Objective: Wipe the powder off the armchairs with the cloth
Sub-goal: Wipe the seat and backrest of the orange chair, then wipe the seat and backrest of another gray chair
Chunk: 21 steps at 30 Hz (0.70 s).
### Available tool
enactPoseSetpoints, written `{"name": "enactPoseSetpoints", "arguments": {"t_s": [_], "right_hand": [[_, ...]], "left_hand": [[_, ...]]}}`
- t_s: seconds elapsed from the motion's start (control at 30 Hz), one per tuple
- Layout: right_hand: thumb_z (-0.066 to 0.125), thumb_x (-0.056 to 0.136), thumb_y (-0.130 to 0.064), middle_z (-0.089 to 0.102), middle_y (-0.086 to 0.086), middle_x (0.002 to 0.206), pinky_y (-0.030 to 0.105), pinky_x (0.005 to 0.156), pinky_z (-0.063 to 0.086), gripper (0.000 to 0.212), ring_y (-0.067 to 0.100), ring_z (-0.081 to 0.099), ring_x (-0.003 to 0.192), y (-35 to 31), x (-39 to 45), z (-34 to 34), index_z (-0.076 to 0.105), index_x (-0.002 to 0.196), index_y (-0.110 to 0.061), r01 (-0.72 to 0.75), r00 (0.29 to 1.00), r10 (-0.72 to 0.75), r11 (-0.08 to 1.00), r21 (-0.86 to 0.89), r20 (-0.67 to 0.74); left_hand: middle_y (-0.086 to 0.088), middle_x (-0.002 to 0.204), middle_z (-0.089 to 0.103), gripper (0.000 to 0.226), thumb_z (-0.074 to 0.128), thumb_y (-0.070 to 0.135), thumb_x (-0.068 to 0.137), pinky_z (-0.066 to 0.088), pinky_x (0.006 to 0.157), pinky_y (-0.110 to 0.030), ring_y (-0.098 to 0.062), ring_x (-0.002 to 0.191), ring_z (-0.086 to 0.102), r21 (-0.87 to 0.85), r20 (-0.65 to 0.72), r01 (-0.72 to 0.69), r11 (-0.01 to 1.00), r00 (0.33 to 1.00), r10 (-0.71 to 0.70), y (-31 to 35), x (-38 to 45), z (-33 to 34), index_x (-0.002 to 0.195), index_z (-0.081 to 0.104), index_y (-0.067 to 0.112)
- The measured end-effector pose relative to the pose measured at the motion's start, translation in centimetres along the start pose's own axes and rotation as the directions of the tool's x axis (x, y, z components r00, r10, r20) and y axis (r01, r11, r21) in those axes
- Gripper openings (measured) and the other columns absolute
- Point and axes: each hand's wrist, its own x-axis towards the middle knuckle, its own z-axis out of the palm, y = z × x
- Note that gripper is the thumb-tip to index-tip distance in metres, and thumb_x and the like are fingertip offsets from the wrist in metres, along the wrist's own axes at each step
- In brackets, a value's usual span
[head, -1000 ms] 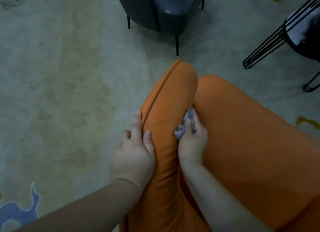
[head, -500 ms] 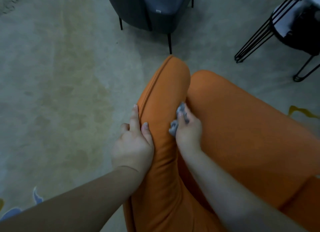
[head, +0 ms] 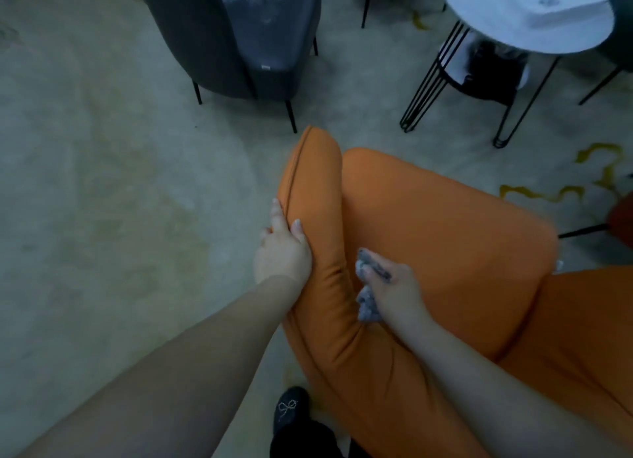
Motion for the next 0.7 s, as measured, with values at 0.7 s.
{"name": "enactPoseSetpoints", "arguments": {"t_s": [0.7], "right_hand": [[0.06,0.094,-0.021,0.044,0.005,0.102,0.009,0.076,0.03,0.035,0.001,0.045,0.078,-8.9,-11.0,0.6,0.061,0.129,-0.023,0.249,0.947,-0.288,0.939,-0.239,-0.143]], "left_hand": [[0.001,0.153,0.033,0.058,0.023,0.049,0.1,0.031,0.108,-0.038,-0.022,0.138,0.031,0.613,0.255,-0.476,0.63,0.874,0.413,-9.8,-12.4,-15.5,0.152,0.017,0.023]]}}
